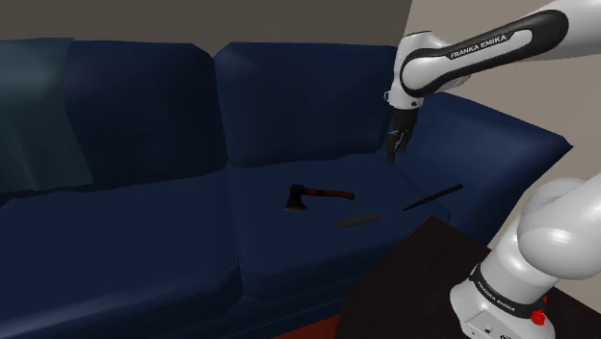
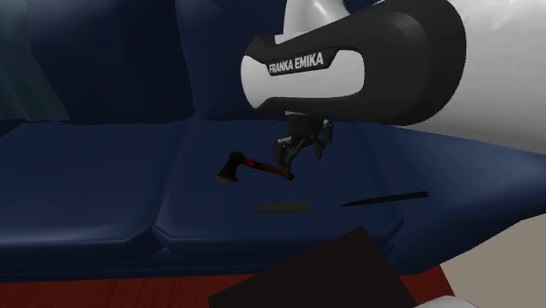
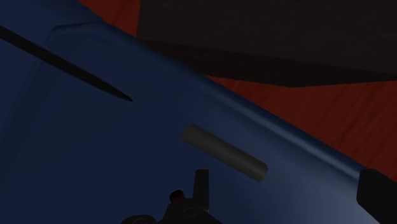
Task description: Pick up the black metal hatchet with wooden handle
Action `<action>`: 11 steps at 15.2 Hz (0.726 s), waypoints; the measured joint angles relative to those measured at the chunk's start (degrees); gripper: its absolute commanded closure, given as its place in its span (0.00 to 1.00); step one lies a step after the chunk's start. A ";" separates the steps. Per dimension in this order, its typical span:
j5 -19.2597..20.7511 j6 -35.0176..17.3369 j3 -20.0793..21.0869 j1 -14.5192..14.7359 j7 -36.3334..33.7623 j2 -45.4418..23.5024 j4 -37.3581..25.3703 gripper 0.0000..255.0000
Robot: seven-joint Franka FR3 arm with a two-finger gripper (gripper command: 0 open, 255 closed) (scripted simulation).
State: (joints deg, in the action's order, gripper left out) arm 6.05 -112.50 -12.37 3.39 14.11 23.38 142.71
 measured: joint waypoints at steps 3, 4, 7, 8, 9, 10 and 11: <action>-0.90 -5.44 -1.82 0.84 4.75 -6.14 -1.27 0.00; -1.41 -7.08 -2.34 1.16 6.43 -8.44 -2.06 0.00; -3.75 -12.34 -3.34 2.21 11.31 -15.65 -4.30 0.00; -4.64 -13.75 -3.59 2.43 13.07 -17.92 -5.24 0.00; -5.65 -15.18 -3.74 2.63 14.86 -20.40 -6.37 0.00; -6.66 -16.08 -3.96 2.62 16.90 -22.76 -7.85 0.00; -7.75 -17.18 -3.80 2.81 18.48 -24.97 -9.01 0.00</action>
State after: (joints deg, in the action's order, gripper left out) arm -1.71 -129.67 -16.17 6.20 32.59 -1.60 133.70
